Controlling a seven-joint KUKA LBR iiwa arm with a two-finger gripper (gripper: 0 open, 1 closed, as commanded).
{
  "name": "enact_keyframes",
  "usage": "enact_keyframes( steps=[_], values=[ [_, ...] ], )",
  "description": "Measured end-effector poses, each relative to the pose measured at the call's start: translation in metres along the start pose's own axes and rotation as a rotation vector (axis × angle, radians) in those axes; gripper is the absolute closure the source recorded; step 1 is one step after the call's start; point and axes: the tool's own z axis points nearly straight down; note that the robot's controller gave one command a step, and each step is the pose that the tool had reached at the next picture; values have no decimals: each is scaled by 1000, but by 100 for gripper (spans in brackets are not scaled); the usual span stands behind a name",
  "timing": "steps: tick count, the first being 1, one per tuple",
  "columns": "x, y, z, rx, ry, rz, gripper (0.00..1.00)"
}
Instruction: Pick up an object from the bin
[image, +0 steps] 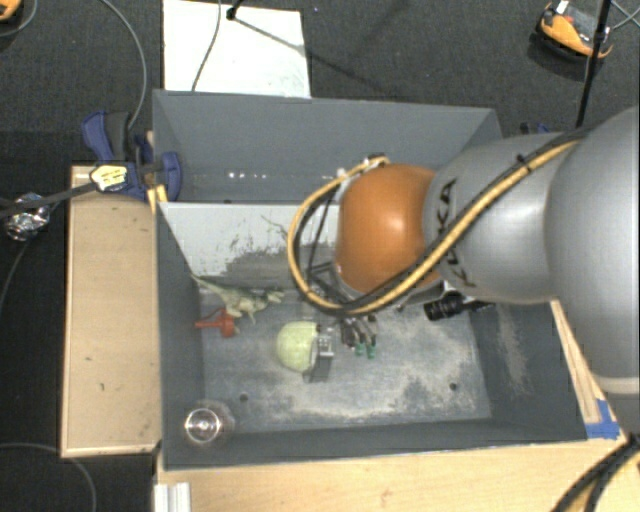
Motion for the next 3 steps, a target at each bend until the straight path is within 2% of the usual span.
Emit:
enact_keyframes(
  steps=[1, 2, 3],
  values=[
    [-10, -2, 19, 1, 0, 248, 0],
    [-16, -9, 59, -2, 1, -139, 100],
    [-16, -9, 59, -2, 2, -138, 100]
  ],
)
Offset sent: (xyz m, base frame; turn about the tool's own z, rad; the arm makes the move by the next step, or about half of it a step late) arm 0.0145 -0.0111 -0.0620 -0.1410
